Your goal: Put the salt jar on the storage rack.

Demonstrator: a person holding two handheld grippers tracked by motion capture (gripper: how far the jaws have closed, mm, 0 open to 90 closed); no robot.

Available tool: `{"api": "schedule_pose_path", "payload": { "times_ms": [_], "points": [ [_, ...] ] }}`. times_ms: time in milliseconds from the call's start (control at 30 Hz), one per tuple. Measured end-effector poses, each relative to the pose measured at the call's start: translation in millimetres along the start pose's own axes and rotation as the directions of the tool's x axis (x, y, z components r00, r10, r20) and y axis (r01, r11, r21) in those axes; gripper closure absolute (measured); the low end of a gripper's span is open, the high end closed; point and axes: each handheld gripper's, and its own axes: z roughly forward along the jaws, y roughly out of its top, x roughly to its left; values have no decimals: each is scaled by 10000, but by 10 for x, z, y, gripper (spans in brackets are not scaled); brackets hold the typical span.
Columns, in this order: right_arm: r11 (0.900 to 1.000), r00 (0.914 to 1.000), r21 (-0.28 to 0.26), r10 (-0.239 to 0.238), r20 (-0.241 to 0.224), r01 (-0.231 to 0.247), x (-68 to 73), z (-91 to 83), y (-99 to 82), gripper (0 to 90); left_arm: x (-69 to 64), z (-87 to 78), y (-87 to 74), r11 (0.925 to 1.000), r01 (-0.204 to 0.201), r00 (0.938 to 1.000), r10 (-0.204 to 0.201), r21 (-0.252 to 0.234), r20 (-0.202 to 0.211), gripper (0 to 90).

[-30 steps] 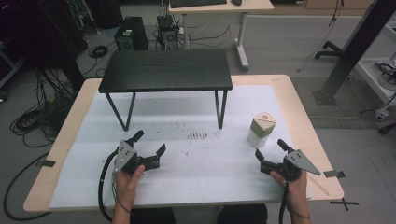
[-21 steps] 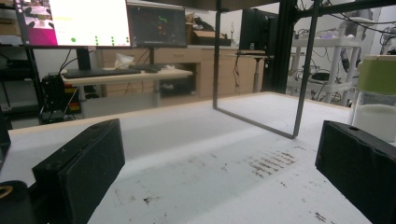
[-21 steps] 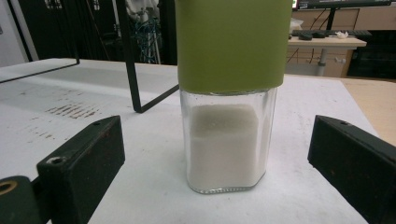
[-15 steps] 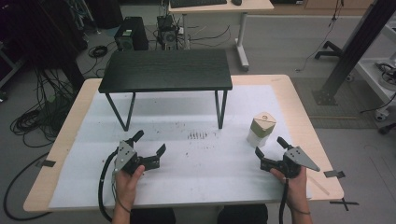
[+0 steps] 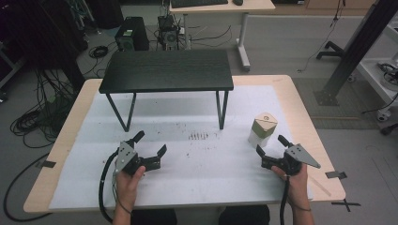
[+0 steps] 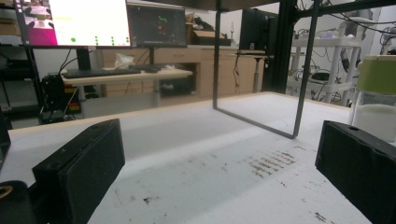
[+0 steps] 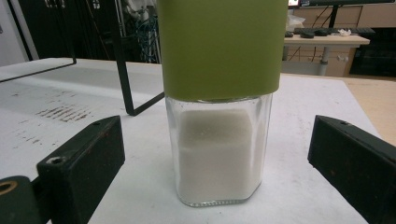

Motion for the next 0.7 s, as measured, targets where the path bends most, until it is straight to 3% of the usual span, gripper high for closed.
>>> {"api": "schedule_pose_path", "payload": {
  "times_ms": [700],
  "points": [
    [9999,9998,151,-78,-168,80,-43,145,25,36,1,0,0,10000,4,10000,-4,5,0,17]
  ]
}}
